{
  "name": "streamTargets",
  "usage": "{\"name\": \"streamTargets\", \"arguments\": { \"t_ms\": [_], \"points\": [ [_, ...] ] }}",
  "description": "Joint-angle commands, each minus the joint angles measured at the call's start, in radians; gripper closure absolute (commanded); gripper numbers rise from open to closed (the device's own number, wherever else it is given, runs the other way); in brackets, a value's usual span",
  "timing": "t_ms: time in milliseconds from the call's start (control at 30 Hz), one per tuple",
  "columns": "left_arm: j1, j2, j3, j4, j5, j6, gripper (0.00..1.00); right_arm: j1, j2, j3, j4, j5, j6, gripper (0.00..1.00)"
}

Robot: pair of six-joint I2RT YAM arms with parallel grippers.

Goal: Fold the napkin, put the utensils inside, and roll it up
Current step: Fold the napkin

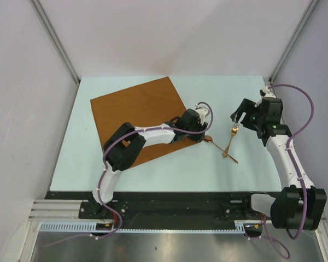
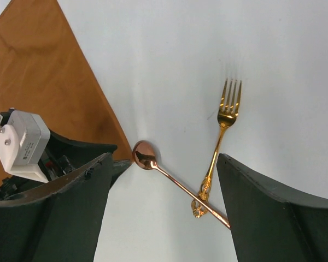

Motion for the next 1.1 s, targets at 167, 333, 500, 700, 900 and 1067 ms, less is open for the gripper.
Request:
{"name": "streamTargets", "arguments": {
  "t_ms": [167, 333, 500, 700, 900, 1067],
  "points": [
    [-0.042, 0.043, 0.074, -0.051, -0.069, -0.019, 0.59, -0.044, -0.060, 0.022, -0.027, -0.034, -0.027, 0.18],
    [-0.061, 0.072, 0.106, -0.099, -0.125, -0.013, 0.61, -0.064, -0.068, 0.018, -0.028, -0.047, -0.027, 0.17],
    [-0.080, 0.103, 0.133, -0.154, -0.191, -0.009, 0.62, -0.076, -0.079, 0.019, -0.028, -0.062, -0.025, 0.16],
    [-0.100, 0.147, 0.175, -0.220, -0.246, -0.013, 0.64, -0.091, -0.085, 0.022, -0.021, -0.079, -0.019, 0.16],
    [-0.118, 0.141, 0.166, -0.255, -0.303, -0.046, 0.67, -0.105, -0.094, 0.021, -0.019, -0.094, -0.016, 0.16],
    [-0.132, 0.103, 0.113, -0.215, -0.326, -0.050, 0.63, -0.119, -0.100, 0.014, -0.019, -0.105, -0.019, 0.16]
  ]
}}
